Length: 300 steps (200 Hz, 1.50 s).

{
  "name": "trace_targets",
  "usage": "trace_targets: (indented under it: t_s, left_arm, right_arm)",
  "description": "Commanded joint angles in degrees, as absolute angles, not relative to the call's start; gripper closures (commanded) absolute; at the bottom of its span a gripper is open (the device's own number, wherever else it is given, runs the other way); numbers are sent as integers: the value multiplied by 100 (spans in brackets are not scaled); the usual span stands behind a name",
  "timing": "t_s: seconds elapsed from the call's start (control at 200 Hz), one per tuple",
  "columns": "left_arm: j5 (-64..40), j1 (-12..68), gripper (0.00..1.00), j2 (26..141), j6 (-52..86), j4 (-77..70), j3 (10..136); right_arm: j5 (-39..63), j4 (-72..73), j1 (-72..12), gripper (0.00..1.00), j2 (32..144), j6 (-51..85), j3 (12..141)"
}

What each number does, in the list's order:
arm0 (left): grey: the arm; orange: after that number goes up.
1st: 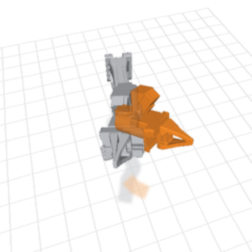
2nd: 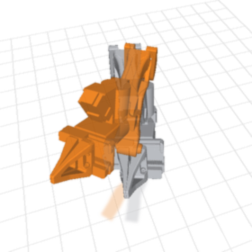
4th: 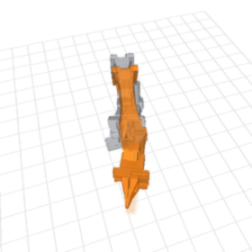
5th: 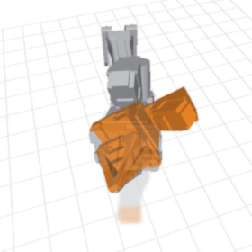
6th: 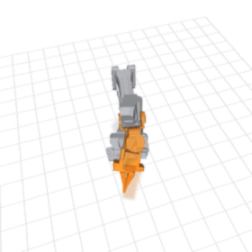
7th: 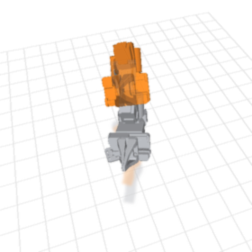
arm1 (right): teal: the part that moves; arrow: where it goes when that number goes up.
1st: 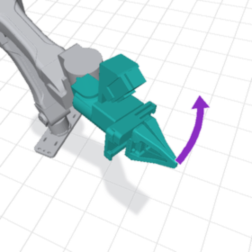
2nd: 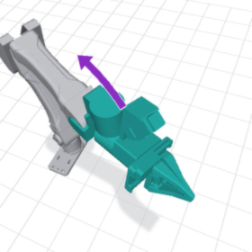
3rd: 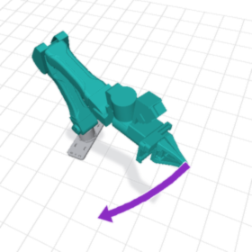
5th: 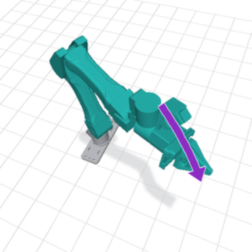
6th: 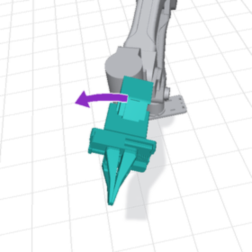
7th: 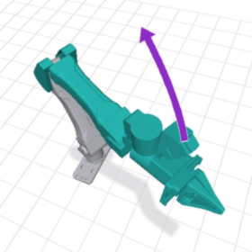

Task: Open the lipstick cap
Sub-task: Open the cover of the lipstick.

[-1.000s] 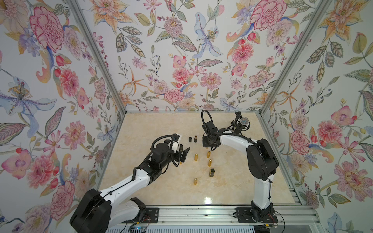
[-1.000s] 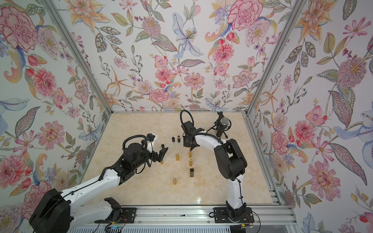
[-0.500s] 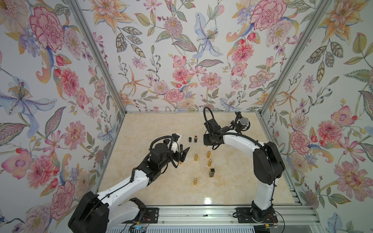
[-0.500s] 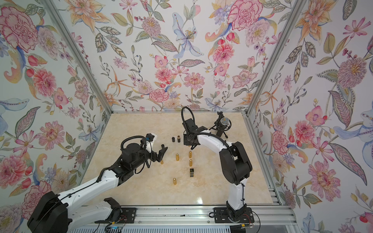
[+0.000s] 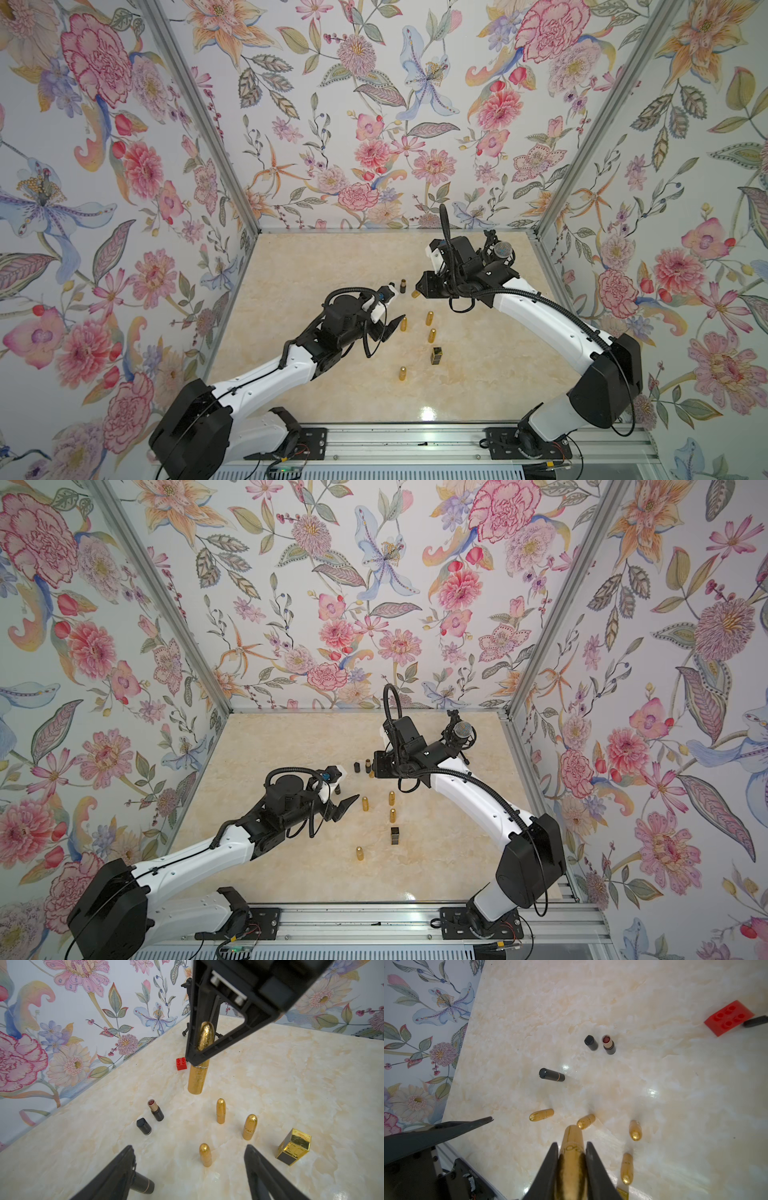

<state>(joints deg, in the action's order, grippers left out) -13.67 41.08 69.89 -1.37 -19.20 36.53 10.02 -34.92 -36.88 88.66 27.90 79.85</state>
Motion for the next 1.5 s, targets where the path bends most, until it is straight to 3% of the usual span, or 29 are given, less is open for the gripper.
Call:
trace_targets:
  t_s: [0.0, 0.16, 0.64, 1.121, 1.321, 1.396, 1.496]
  left_arm:
    - [-1803, 4171, 22, 7224, -379, -2114, 3899]
    - [-2225, 4217, 31, 7551, -396, -2220, 4103]
    - [-2146, 4226, 59, 7761, -203, -2547, 4076]
    - [-2285, 4227, 79, 7612, -306, -2573, 4001]
    - [-2228, 4221, 86, 7578, -279, -2531, 3967]
    - [-2230, 4228, 88, 7551, -254, -2531, 3930]
    - [-2212, 4228, 88, 7506, -211, -2531, 3864]
  right_arm:
    - [1519, -3667, -3878, 75, 8656, 2956, 7866]
    - [1653, -3660, -4025, 75, 8554, 3023, 7877]
    - [1902, -3512, -4109, 75, 8391, 3181, 7817]
    - [1984, -3457, -4067, 74, 8453, 3225, 7800]
    - [1952, -3437, -4052, 67, 8381, 3243, 7816]
    - [1865, -3438, -4053, 59, 8324, 3243, 7841]
    - [1687, -3437, -4055, 59, 8213, 3240, 7836]
